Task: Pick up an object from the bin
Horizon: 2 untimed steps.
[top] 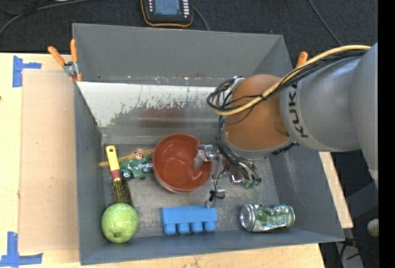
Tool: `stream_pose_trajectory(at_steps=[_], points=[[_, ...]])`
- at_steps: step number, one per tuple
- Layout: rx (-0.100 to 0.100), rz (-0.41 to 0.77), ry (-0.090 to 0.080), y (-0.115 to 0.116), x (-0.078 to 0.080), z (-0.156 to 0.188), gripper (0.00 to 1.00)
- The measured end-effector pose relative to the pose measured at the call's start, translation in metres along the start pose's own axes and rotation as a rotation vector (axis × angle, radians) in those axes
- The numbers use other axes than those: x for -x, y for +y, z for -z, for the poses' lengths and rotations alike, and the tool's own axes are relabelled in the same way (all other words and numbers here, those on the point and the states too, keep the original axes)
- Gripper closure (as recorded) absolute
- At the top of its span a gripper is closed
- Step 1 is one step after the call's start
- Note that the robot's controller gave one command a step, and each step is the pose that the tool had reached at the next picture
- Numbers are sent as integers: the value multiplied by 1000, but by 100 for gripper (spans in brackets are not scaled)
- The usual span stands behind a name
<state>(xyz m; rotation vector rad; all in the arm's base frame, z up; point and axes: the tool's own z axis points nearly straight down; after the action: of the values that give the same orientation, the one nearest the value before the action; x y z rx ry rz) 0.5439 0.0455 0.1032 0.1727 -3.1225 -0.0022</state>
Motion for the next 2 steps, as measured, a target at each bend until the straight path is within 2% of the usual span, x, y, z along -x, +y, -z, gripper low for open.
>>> stream_pose_trajectory(at_steps=[1, 2], points=[[0, 221, 1, 15, 14, -29, 0], [3, -9, 3, 0, 9, -17, 100]])
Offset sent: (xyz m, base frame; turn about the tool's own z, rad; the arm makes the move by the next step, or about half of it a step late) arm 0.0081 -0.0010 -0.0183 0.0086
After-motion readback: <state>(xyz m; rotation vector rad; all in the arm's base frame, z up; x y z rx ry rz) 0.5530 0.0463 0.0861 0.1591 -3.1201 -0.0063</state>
